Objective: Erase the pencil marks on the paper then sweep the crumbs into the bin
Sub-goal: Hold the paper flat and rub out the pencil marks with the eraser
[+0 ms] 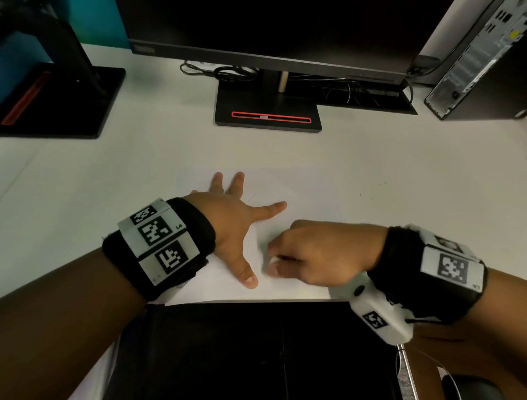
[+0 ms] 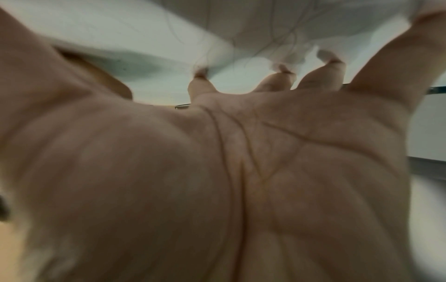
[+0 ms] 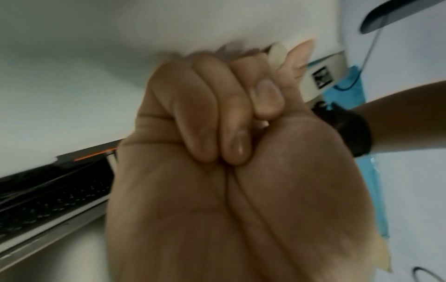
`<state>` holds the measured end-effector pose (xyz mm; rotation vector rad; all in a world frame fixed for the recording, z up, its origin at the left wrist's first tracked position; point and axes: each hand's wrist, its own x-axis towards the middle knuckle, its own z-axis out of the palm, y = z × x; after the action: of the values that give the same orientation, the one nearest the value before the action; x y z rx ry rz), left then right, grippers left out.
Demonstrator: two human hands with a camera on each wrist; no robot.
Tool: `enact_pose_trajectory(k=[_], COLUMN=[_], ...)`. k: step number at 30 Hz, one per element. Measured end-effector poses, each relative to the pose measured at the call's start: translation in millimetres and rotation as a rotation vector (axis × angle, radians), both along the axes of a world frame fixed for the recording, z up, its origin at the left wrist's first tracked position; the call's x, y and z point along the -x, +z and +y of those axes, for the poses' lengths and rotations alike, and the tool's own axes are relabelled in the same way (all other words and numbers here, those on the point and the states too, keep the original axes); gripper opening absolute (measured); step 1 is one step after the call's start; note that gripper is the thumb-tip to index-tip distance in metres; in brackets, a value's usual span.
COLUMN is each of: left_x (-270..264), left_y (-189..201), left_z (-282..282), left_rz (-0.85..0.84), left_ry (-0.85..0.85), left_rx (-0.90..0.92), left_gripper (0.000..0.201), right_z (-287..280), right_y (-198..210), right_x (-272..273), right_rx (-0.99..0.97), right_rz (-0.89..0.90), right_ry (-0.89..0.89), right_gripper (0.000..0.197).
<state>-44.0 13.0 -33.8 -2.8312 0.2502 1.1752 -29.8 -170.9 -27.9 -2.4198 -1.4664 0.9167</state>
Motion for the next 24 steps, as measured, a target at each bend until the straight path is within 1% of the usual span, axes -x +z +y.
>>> enact_pose_trajectory(k=[1, 4, 6, 9, 11, 13, 15, 17, 18, 21, 24], left_x=[0.2, 1.0, 0.6, 1.5, 1.2, 1.0, 0.9, 1.2, 0.8, 0.0, -0.4], left_y=[0.3, 1.3, 0.7, 1.0, 1.2, 0.9, 0.4, -0.3, -0.2, -0.1, -1.1], left_z=[0.7, 0.5, 0.1, -0.5, 0.2, 0.4, 0.8, 0.3, 0.1, 0.3, -0.1], left_rz=[0.000, 0.011, 0.006, 0.002, 0.000, 0.004, 0.003, 0.001, 0.000, 0.006, 0.006], left_ry=[0.005, 0.018, 0.013, 0.008, 0.012, 0.019, 0.021, 0.018, 0.019, 0.028, 0.033], left_rx=[0.003, 0.013, 0.002, 0.000, 0.007, 0.011, 0.010, 0.005, 0.005, 0.010, 0.009], left_gripper=[0.140, 0.141, 0.141, 0.141, 0.141, 0.141, 0.141, 0.141, 0.141, 0.141, 0.141], right_z=[-1.9, -5.5, -5.7, -9.4, -13.4, -15.3, -15.0, -17.4, -19.2, -22.5, -22.1], right_y=[1.1, 2.5, -1.2, -1.3, 3.3, 2.1, -2.9, -4.8, -3.0, 0.8, -3.0], right_x=[-7.9, -21.9, -11.4, 0.8, -9.9, -13.1, -2.5, 6.7, 5.2, -6.9, 6.3], right_rx=[0.015, -0.023, -0.039, -0.017, -0.014, -0.059, -0.088, -0.075, -0.067, -0.078, -0.114], right_rz=[-0.019, -0.071, -0.071, -0.009, -0.037, -0.081, -0.063, -0.003, 0.008, -0.057, -0.051], right_ry=[-0.015, -0.066, -0.033, 0.018, -0.010, -0.036, -0.017, 0.008, 0.007, -0.044, -0.011], right_gripper=[0.039, 0.036, 0.035, 0.037, 0.039, 0.036, 0.031, 0.028, 0.030, 0.038, 0.036])
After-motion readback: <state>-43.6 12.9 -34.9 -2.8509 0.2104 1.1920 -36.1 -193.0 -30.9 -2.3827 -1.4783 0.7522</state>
